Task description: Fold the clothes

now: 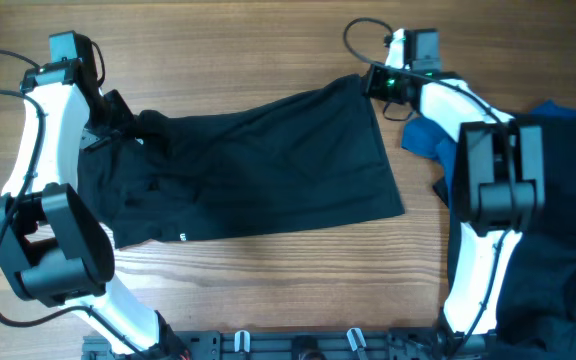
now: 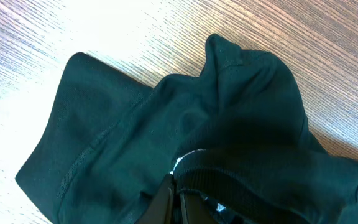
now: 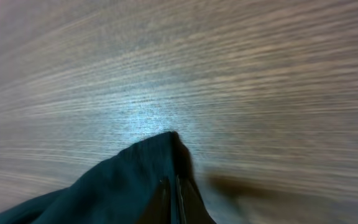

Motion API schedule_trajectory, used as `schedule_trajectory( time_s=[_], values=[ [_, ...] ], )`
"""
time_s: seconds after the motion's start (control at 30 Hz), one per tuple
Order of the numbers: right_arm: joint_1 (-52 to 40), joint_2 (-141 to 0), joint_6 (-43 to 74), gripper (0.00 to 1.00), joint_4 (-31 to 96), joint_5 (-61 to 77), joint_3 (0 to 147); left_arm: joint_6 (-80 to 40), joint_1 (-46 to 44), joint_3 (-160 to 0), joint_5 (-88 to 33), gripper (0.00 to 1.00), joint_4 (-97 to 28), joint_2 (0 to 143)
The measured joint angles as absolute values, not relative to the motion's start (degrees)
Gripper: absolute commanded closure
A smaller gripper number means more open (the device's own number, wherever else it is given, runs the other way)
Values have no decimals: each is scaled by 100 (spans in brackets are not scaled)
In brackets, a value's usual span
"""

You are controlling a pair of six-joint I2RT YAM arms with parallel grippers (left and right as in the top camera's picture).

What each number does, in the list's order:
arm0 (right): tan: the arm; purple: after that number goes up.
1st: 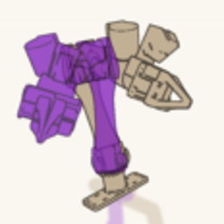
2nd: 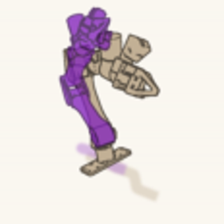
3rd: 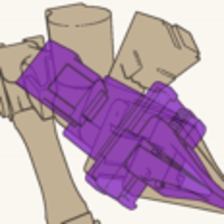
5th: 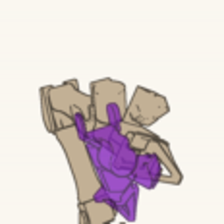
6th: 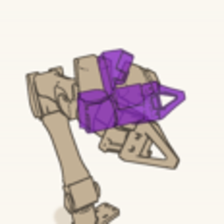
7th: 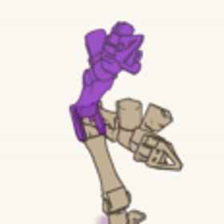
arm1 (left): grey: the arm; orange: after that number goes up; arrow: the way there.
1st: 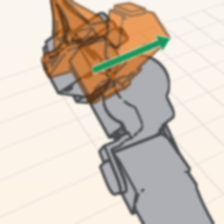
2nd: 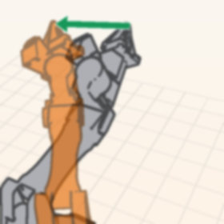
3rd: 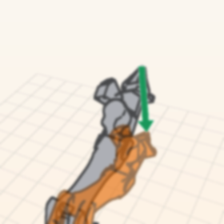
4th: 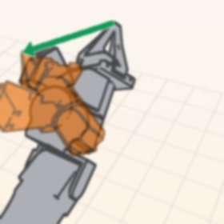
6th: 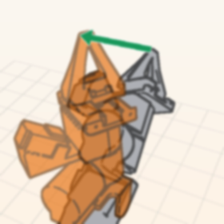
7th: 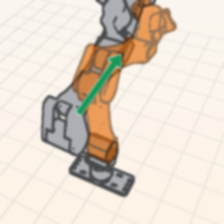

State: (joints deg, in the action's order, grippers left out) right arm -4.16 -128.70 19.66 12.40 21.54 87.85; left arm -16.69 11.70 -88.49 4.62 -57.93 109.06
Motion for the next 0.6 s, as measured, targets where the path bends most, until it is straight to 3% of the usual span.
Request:
schedule_trajectory(
  time_s=[0.2, 0.27, 0.33, 0.43, 0.6],
  values=[
    [25, -12022, 1920, 96, 2099, 2397, 8779, -1669, 1170, -8849, 462, 96, -6071, 10906],
    [91, -11990, 1789, 85, 2300, 2512, 8779, -1669, 1170, -8849, 462, 96, -6160, 10906],
    [78, -11990, 1584, 62, 2335, 2624, 8777, -1669, 1170, -8849, 462, 96, -6176, 10906],
    [-139, -11990, 1494, 40, 2333, 2445, 8777, -1669, 1170, -8849, 440, 96, -6178, 10906],
    [-996, -11990, 1514, 37, 1894, 1044, 8772, -1669, 1170, -8849, 438, 96, -6178, 10906]
  ],
)
